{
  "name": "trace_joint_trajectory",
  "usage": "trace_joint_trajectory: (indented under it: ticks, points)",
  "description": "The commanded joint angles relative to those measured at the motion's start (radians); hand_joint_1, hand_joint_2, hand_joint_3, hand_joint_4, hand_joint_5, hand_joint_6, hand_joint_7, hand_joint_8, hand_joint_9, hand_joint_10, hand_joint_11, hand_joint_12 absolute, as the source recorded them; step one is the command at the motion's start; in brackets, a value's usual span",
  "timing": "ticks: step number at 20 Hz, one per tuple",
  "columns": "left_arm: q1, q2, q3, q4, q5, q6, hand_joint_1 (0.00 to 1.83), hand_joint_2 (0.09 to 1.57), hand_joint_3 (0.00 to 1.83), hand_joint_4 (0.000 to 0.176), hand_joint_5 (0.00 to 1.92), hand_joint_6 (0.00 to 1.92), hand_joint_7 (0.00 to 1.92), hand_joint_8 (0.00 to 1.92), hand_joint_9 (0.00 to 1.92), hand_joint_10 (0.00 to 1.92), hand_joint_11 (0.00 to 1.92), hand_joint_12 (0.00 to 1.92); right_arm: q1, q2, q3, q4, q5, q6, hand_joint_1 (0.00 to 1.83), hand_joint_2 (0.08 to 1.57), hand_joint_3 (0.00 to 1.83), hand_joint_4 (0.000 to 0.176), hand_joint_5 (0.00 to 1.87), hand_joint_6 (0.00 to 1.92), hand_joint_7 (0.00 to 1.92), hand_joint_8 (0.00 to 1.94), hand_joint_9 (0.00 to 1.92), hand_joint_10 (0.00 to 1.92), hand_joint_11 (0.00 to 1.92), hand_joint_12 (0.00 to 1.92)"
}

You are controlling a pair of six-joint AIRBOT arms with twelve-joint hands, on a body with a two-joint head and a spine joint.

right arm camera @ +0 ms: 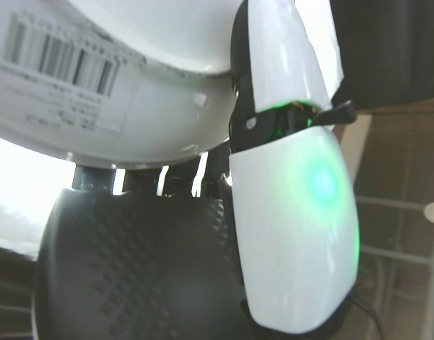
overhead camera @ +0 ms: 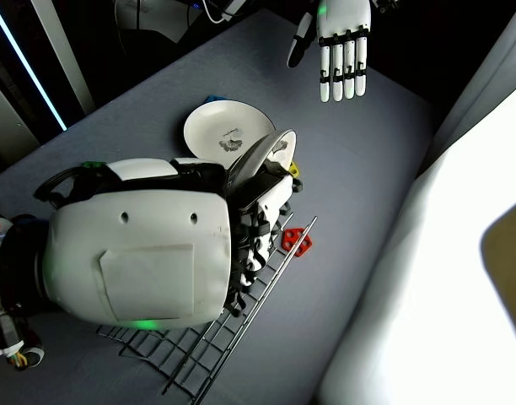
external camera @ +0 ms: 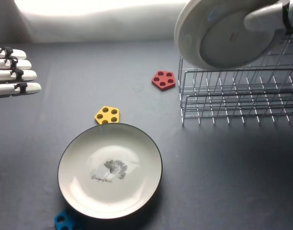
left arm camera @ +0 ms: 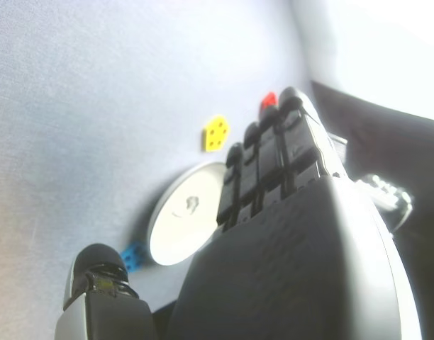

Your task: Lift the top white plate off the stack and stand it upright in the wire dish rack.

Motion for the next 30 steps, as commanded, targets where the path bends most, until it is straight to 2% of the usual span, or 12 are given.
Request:
trace_joint_trajectory:
  ticks: [1,5,6,8,15,19,20,21,22,24,26,30]
  points:
    - [-0.017,0.013,-0.005,-0.07,-0.066,-0.002,0.16,0.92,0.0,0.0,0.05,0.0,0.08,0.0,0.1,0.0,0.11,0.01,0.011,0.019,0.005,0.065,0.133,0.028,1.5,1.07,0.0,0.0,0.9,1.05,1.05,0.64,1.11,0.72,0.97,1.37]
    - [-0.017,0.016,-0.011,-0.075,-0.063,-0.003,0.17,0.92,0.0,0.0,0.07,0.01,0.1,0.01,0.11,0.01,0.12,0.01,0.001,0.024,0.016,0.068,0.146,0.028,1.5,1.06,0.0,0.0,0.91,1.04,1.07,0.6,1.12,0.7,0.97,1.37]
    - [-0.017,0.016,-0.012,-0.075,-0.063,-0.003,0.15,0.93,0.0,0.0,0.08,0.01,0.1,0.01,0.11,0.01,0.13,0.02,-0.003,0.025,0.021,0.068,0.15,0.028,1.5,1.05,0.0,0.0,0.94,0.98,1.11,0.53,1.16,0.65,0.97,1.37]
    - [-0.017,0.016,-0.013,-0.078,-0.063,-0.003,0.14,0.92,0.0,0.0,0.05,0.0,0.08,0.0,0.11,0.0,0.12,0.01,-0.012,0.025,0.029,0.069,0.154,0.031,1.5,1.05,0.0,0.0,0.96,0.94,1.11,0.54,1.18,0.63,0.97,1.36]
    - [-0.017,0.016,-0.013,-0.078,-0.064,-0.002,0.17,0.92,0.0,0.0,0.07,0.01,0.09,0.01,0.1,0.01,0.12,0.01,-0.036,0.025,0.055,0.078,0.17,0.034,1.5,1.06,0.0,0.0,0.91,1.02,1.07,0.61,1.11,0.74,0.96,1.38]
    - [-0.017,0.016,-0.014,-0.077,-0.064,-0.003,0.17,0.92,0.0,0.0,0.07,0.01,0.1,0.01,0.11,0.01,0.13,0.02,-0.075,0.023,0.075,0.086,0.204,0.034,1.5,1.05,0.0,0.0,0.93,0.96,1.1,0.56,1.16,0.66,0.97,1.37]
    - [-0.017,0.016,-0.014,-0.077,-0.064,-0.003,0.16,0.93,0.0,0.0,0.06,0.0,0.09,0.0,0.1,0.0,0.13,0.02,-0.08,0.023,0.077,0.086,0.205,0.034,1.5,1.04,0.0,0.0,0.96,0.91,1.16,0.46,1.19,0.61,0.98,1.36]
    - [-0.017,0.016,-0.014,-0.077,-0.064,-0.003,0.17,0.92,0.0,0.0,0.06,0.0,0.09,0.0,0.1,0.0,0.13,0.02,-0.085,0.022,0.08,0.086,0.206,0.034,1.5,1.04,0.0,0.0,0.94,0.95,1.15,0.48,1.17,0.65,0.99,1.34]
    - [-0.017,0.016,-0.015,-0.077,-0.064,-0.003,0.16,0.93,0.0,0.0,0.07,0.0,0.09,0.0,0.11,0.0,0.14,0.02,-0.089,0.02,0.082,0.088,0.206,0.034,1.5,1.04,0.0,0.0,0.95,0.91,1.18,0.44,1.18,0.64,1.0,1.34]
    - [-0.017,0.016,-0.015,-0.077,-0.063,-0.003,0.15,0.93,0.0,0.0,0.07,0.0,0.09,0.0,0.09,0.0,0.12,0.01,-0.099,0.019,0.085,0.092,0.207,0.034,1.5,1.04,0.0,0.0,0.95,0.86,1.15,0.53,1.18,0.63,0.99,1.36]
    - [-0.017,0.016,-0.016,-0.077,-0.063,-0.003,0.14,0.92,0.0,0.0,0.07,0.0,0.09,0.0,0.1,0.0,0.12,0.01,-0.11,0.017,0.089,0.095,0.211,0.034,1.5,1.06,0.0,0.0,0.9,0.97,1.04,0.69,1.12,0.73,0.97,1.38]
    - [-0.017,0.016,-0.017,-0.077,-0.064,-0.004,0.15,0.92,0.0,0.0,0.07,0.0,0.09,0.0,0.09,0.0,0.09,0.0,-0.142,0.008,0.1,0.095,0.229,0.034,1.49,1.09,0.0,0.0,0.84,1.1,0.99,0.75,1.02,0.9,0.92,1.45]
